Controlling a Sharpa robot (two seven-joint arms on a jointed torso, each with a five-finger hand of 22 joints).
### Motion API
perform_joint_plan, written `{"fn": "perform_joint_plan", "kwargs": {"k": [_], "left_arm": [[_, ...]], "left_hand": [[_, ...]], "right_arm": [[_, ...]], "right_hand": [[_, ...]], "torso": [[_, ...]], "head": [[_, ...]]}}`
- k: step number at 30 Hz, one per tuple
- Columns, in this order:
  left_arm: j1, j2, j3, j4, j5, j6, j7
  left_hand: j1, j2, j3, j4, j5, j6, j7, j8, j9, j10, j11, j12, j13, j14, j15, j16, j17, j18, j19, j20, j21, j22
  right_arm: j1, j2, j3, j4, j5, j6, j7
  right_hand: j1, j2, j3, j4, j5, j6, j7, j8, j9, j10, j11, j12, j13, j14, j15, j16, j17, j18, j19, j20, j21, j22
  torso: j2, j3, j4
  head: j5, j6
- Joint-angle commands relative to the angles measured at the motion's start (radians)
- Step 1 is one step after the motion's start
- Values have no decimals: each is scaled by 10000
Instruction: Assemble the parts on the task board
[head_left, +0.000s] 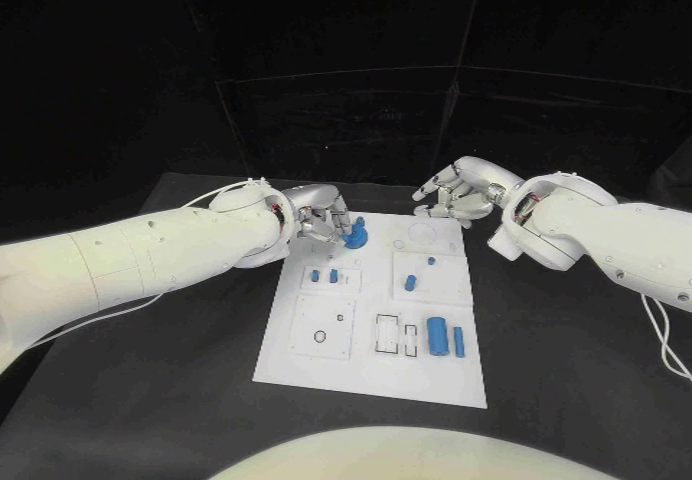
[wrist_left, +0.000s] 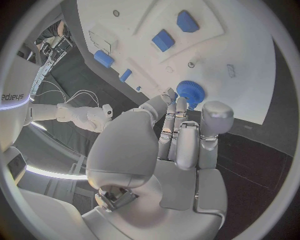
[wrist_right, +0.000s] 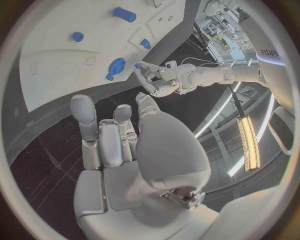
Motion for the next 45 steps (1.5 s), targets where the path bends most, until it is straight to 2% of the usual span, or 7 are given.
{"fn": "perform_joint_plan", "kwargs": {"k": [1, 7, 19, 45], "left_arm": [[17, -70, 10, 9, 564, 849, -246], [-19, -130, -2, -73, 630, 1228, -377], [-160, -122, -25, -268, 600, 1304, -494], [-212, -5, -37, -419, 576, 1400, -584]], "left_hand": [[-93, -4, 69, 20, -25, 74, -15, -37, -12, 74, 28, -67, -12, 145, -94, 11, -19, -176, 49, -14, 60, 14], [-109, -10, 69, 25, -24, 83, -19, -41, -16, 84, 26, -74, -17, 141, -95, 4, -34, -174, 44, -14, 50, 7], [-123, -3, 84, 31, -24, 113, -29, -43, -21, 113, 16, -86, -25, 136, -99, -4, -51, -166, 29, -16, 16, -20], [-72, -19, 144, -29, -23, 152, -39, -68, -43, 167, -1, -120, -45, 128, -114, -17, -81, -167, 22, -27, 39, 13]], "right_arm": [[13, 15, 5, -1, 25, 35, 75], [11, 20, 5, -9, 25, 35, 72], [7, 19, 5, -11, 25, 6, 85], [5, 14, 5, -7, 25, 28, 97]], "right_hand": [[-12, 124, 15, 69, 27, 4, -20, 55, 0, -21, -17, -11, 10, 347, -41, -14, 12, 100, -61, -7, -26, -13], [-12, 124, 15, 69, 27, 4, -20, 55, 0, -21, -17, -11, 10, 347, -41, -14, 12, 100, -61, -7, -26, -13], [-6, 134, 24, 75, 35, 4, -20, 56, 1, -28, -18, -21, -2, 346, -41, -24, 1, 101, -61, -7, -33, -22], [-6, 134, 24, 75, 35, 4, -20, 56, 1, -28, -18, -21, -2, 346, -41, -24, 1, 101, -61, -7, -33, -22]], "torso": [[11, -2, -25], [14, -13, -17], [13, 0, -27], [20, 3, -30]], "head": [[2, -2], [20, 8], [16, -16], [28, -65]]}}
